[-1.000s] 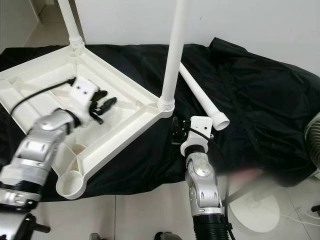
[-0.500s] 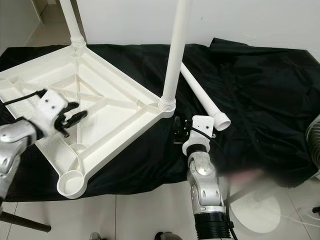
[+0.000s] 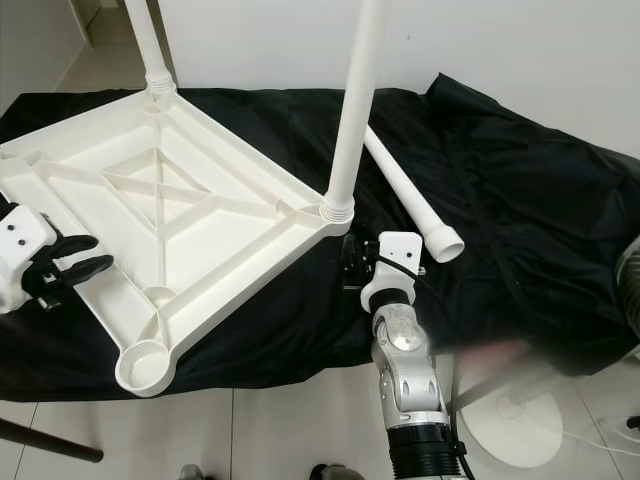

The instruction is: Building children table

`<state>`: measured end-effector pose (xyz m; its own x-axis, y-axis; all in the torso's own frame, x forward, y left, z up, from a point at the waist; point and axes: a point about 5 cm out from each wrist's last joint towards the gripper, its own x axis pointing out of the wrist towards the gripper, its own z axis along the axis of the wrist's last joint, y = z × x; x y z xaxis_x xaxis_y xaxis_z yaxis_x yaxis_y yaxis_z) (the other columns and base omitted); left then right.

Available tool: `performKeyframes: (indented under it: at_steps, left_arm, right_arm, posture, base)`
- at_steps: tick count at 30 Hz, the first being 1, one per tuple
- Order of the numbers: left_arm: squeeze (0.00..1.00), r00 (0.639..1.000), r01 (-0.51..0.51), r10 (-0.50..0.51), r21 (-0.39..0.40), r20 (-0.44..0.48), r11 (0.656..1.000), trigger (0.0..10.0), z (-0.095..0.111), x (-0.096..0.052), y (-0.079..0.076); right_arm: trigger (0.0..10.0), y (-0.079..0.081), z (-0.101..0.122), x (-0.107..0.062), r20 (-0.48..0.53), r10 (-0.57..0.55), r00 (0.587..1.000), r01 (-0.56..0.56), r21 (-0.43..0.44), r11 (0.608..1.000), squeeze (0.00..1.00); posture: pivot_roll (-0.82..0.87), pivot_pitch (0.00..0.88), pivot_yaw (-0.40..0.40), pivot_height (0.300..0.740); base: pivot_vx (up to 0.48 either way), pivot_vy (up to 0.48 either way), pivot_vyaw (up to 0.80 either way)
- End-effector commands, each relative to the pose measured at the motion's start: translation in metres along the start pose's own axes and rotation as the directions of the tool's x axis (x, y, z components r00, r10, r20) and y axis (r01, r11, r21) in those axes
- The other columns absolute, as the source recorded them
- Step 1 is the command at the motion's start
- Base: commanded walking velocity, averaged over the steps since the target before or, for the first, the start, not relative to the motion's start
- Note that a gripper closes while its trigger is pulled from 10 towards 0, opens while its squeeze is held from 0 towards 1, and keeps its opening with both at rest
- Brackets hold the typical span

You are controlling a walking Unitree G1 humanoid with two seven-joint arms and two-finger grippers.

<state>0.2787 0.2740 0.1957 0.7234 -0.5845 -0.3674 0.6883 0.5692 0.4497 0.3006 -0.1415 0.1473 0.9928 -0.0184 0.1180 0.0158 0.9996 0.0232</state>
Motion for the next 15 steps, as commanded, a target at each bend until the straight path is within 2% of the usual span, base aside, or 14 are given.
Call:
performKeyframes:
  at_steps: [1, 8, 12, 15]
  left_arm:
    - [0.0, 0.993, 0.114, -0.114, 0.007, -0.016, 0.993, 10.0, 0.0, -0.001, -0.011]
    - [0.0, 0.967, 0.249, -0.246, 0.04, -0.07, 0.968, 10.0, 0.002, 0.009, -0.037]
    - [0.0, 0.96, 0.272, -0.266, 0.061, -0.09, 0.96, 10.0, 0.001, 0.013, -0.043]
    - [0.0, 0.942, 0.323, -0.311, 0.083, -0.128, 0.943, 10.0, 0.0, 0.017, -0.052]
  right_arm:
    - [10.0, -0.001, -0.003, 0.0, -0.011, 0.0, 1.0, 0.0, 0.008, 1.0, 0.0]
    - [10.0, -0.002, -0.003, 0.001, -0.009, -0.001, 1.0, 0.001, 0.004, 1.0, 0.0]
    - [10.0, -0.002, -0.003, 0.0, -0.01, -0.002, 1.0, 0.002, 0.005, 1.0, 0.0]
    - [10.0, -0.003, -0.002, 0.0, -0.009, -0.007, 1.0, 0.007, 0.004, 1.0, 0.0]
  posture:
    - [-0.02, 0.116, -0.026, 0.74]
    - [-0.02, 0.117, -0.024, 0.74]
    - [-0.02, 0.116, -0.022, 0.74]
    - [-0.03, 0.117, -0.018, 0.74]
  base:
    - [0.0, 0.0, 0.0]
    - [0.0, 0.0, 0.0]
    - [0.0, 0.0, 0.0]
    - [0.0, 0.0, 0.0]
